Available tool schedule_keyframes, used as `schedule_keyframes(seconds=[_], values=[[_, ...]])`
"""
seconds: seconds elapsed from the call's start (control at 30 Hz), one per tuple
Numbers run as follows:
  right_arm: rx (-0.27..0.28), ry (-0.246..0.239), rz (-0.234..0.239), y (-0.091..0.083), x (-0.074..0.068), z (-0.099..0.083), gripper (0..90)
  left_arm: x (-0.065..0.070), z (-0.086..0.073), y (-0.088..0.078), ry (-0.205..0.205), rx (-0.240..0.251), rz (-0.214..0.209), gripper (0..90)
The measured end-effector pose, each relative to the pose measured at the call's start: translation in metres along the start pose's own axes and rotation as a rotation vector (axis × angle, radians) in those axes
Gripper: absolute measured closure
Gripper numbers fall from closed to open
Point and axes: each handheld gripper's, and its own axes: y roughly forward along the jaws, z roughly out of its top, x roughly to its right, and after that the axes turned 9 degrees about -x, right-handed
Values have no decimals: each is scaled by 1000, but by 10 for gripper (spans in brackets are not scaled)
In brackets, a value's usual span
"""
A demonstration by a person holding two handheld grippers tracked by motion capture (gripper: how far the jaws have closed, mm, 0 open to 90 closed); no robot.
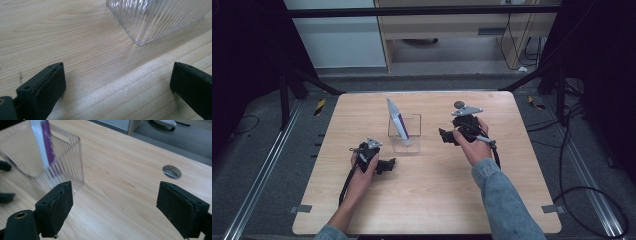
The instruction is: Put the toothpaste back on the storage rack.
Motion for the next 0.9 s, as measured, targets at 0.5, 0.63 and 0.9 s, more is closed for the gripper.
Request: schedule_keyframes(seconds=[0.5, 0.63, 0.9], values=[[-57, 78, -77, -5, 48, -75, 122, 1, 0, 0, -3, 0, 2, 0], [-77, 112, -84, -4, 61, -90, 119, 1, 0, 0, 0, 0, -1, 0], [-107, 161, -135, 0, 84, -109, 121, 1, 0, 0, 0, 0, -1, 0]])
